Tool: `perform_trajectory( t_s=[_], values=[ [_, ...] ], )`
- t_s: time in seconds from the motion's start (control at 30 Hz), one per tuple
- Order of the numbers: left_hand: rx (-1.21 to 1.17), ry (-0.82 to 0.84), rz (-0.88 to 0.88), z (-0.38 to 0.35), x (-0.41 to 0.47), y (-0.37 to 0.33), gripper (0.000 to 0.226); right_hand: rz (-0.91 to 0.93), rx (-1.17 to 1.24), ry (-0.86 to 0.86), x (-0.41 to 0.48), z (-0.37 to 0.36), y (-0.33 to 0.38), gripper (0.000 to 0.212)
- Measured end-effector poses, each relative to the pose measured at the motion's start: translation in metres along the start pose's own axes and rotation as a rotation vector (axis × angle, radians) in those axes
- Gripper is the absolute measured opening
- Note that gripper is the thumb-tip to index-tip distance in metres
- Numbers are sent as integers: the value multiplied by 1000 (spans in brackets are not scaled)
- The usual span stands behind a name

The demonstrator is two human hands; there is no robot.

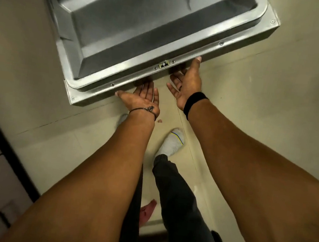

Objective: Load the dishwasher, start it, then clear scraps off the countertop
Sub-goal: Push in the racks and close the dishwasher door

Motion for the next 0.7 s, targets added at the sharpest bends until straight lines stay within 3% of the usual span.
perform_trajectory(
  t_s=[0.3, 0.7],
  values=[
    [-115, 84, -42, -82, -170, -74, 81, 58, -46, 97, -161, -80, 112, 78],
    [-284, 145, -27, -176, -289, -163, 79, 121, -187, 114, -256, -174, 225, 83]
  ],
)
Point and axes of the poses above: each hand's wrist, its own x-axis towards the middle knuckle, its own z-axis out of the back of the hand, y = z × x, the point moved 9 cm from there along x, towards the middle knuckle, and after that the axes turned 4 degrees about -x, right-handed, at the moved point
